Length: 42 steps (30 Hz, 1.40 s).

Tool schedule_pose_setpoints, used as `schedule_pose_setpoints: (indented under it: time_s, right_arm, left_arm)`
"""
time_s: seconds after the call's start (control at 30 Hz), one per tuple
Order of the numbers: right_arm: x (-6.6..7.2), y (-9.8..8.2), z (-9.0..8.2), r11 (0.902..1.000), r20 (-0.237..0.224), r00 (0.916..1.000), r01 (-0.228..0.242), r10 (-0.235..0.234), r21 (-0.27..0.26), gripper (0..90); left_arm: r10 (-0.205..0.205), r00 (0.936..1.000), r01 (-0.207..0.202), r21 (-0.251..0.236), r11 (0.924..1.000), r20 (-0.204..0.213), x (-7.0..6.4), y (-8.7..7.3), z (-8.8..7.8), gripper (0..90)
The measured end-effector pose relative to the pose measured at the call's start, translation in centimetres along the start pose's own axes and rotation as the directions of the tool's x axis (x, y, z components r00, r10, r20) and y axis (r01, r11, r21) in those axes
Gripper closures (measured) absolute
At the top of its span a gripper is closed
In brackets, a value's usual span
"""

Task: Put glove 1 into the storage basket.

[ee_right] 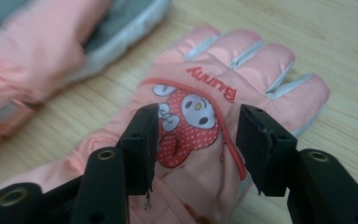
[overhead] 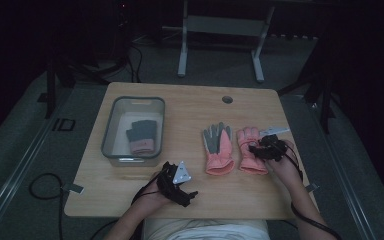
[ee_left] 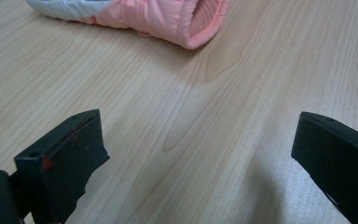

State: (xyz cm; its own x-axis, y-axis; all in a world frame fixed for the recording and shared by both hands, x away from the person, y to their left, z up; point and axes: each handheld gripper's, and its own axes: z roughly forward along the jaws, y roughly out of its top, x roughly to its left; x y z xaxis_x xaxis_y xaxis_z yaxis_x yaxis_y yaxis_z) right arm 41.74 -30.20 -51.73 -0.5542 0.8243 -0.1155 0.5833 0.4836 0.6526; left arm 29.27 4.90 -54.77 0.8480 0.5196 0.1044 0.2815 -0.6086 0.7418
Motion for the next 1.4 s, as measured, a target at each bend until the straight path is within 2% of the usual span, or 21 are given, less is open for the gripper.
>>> schedule_pose_setpoints:
  time_s: [0.1, 0.13, 0.23, 0.27, 0.3, 0.33, 0.37, 0.47, 0.5, 0.6, 0.73, 0.77, 0.8, 0.93, 0.97, 1.03, 1.07, 1.17, 1.23, 1.3, 1.4]
  right_arm:
    - [0.1, -0.2, 0.4, 0.9999, 0.005, 1.0, -0.006, 0.006, 0.01, 48.0]
    - [0.5, -0.2, 0.6, 0.9997, 0.022, 0.9996, 0.015, -0.016, 0.017, 47.3]
    - [0.6, -0.2, 0.8, 0.9993, 0.027, 0.9993, 0.024, -0.024, 0.029, 47.5]
    - [0.7, -0.2, 0.9, 0.9991, 0.02, 0.9994, 0.027, -0.028, 0.031, 54.0]
    - [0.7, -0.2, 0.9, 0.9991, 0.02, 0.9994, 0.027, -0.028, 0.031, 54.0]
    - [0.7, -0.3, 1.0, 0.999, 0.021, 0.9992, 0.034, -0.034, 0.028, 64.3]
    - [0.9, -0.3, 1.1, 0.9989, 0.023, 0.999, 0.037, -0.038, 0.028, 68.8]
    - [1.3, -0.3, 1.3, 0.9989, 0.041, 0.9986, 0.033, -0.034, 0.033, 79.1]
    - [1.3, -0.3, 1.3, 0.9989, 0.041, 0.9986, 0.033, -0.034, 0.033, 79.1]
    - [1.4, -0.3, 1.0, 0.9998, 0.045, 0.9989, -0.015, 0.014, 0.016, 84.5]
    - [1.4, -0.1, 0.5, 0.9996, 0.05, 0.9984, -0.027, 0.027, -0.001, 86.1]
    - [1.1, 0.4, -0.4, 0.998, 0.041, 0.9973, -0.06, 0.061, -0.018, 86.4]
    - [1.0, 0.6, -0.8, 0.9974, 0.038, 0.9969, -0.068, 0.069, -0.025, 86.5]
    - [0.9, 1.4, -2.3, 0.9963, 0.034, 0.997, -0.068, 0.07, -0.052, 86.6]
    - [0.7, 2.4, -4.0, 0.9935, 0.027, 0.9972, -0.067, 0.07, -0.092, 86.7]
    - [0.5, 3.4, -5.3, 0.9891, 0.018, 0.9967, -0.076, 0.079, -0.127, 86.7]
    - [0.5, 3.4, -5.3, 0.9891, 0.018, 0.9967, -0.076, 0.079, -0.127, 86.7]
    - [0.6, 4.4, -6.5, 0.986, 0.019, 0.9974, -0.066, 0.07, -0.153, 86.7]
    - [1.3, 6.4, -8.5, 0.9787, -0.001, 0.9989, -0.046, 0.047, -0.2, 86.7]
    - [1.6, 6.9, -8.8, 0.9776, -0.009, 0.9993, -0.036, 0.035, -0.207, 86.6]
    - [2.9, 8.6, -9.8, 0.9699, -0.047, 0.9989, -0.016, 0.005, -0.243, 86.6]
  left_arm:
    - [0.002, 1.0, -0.002, 0.002, 1.0, 0.0, 0.0, 0.0, 0.0, 2.1]
    - [0.001, 1.0, -0.001, 0.002, 1.0, -0.002, 0.0, 0.0, 0.0, 2.2]
    - [-0.001, 1.0, 0.001, 0.002, 1.0, -0.001, 0.0, 0.0, 0.0, 2.2]
    - [0.0, 1.0, 0.0, 0.003, 1.0, -0.003, 0.0, 0.0, 0.0, 2.2]
    - [0.0, 1.0, 0.0, 0.003, 1.0, -0.002, 0.0, 0.0, 0.0, 2.2]
    - [0.0, 1.0, 0.0, 0.002, 1.0, -0.002, 0.0, 0.0, 0.0, 2.2]
    - [-0.001, 1.0, 0.001, 0.003, 1.0, -0.002, 0.0, -0.1, 0.0, 2.2]
    - [-0.002, 1.0, 0.002, 0.004, 1.0, -0.002, 0.0, -0.1, 0.0, 2.2]
    - [-0.002, 1.0, 0.002, 0.004, 1.0, -0.002, 0.0, -0.1, 0.0, 2.2]
    - [0.001, 1.0, -0.001, 0.002, 1.0, -0.002, 0.0, -0.1, 0.1, 2.2]
    - [0.007, 1.0, -0.007, 0.003, 1.0, 0.0, 0.0, -0.1, 0.0, 2.2]
    - [0.005, 1.0, -0.005, -0.002, 1.0, 0.001, 0.0, -0.1, 0.0, 2.2]
    - [0.001, 1.0, -0.001, -0.007, 1.0, 0.002, 0.0, -0.1, 0.0, 2.2]
    - [0.002, 1.0, -0.002, -0.006, 1.0, 0.002, 0.0, -0.1, 0.0, 2.2]
    - [0.008, 1.0, -0.008, -0.002, 1.0, 0.003, -0.1, 0.0, 0.0, 2.2]
    - [0.005, 1.0, -0.005, -0.005, 1.0, 0.005, 0.0, 0.0, 0.0, 2.2]
    - [0.005, 1.0, -0.005, -0.005, 1.0, 0.005, 0.0, 0.0, 0.0, 2.1]
    - [0.002, 1.0, -0.002, -0.008, 1.0, 0.004, 0.0, -0.1, 0.0, 2.2]
    - [0.004, 1.0, -0.004, -0.007, 1.0, 0.002, 0.0, 0.0, 0.0, 2.2]
    - [0.003, 1.0, -0.003, -0.007, 1.0, 0.001, 0.0, -0.1, 0.0, 2.2]
    - [0.005, 1.0, -0.005, -0.01, 0.9999, -0.001, 0.0, -0.1, 0.0, 2.2]
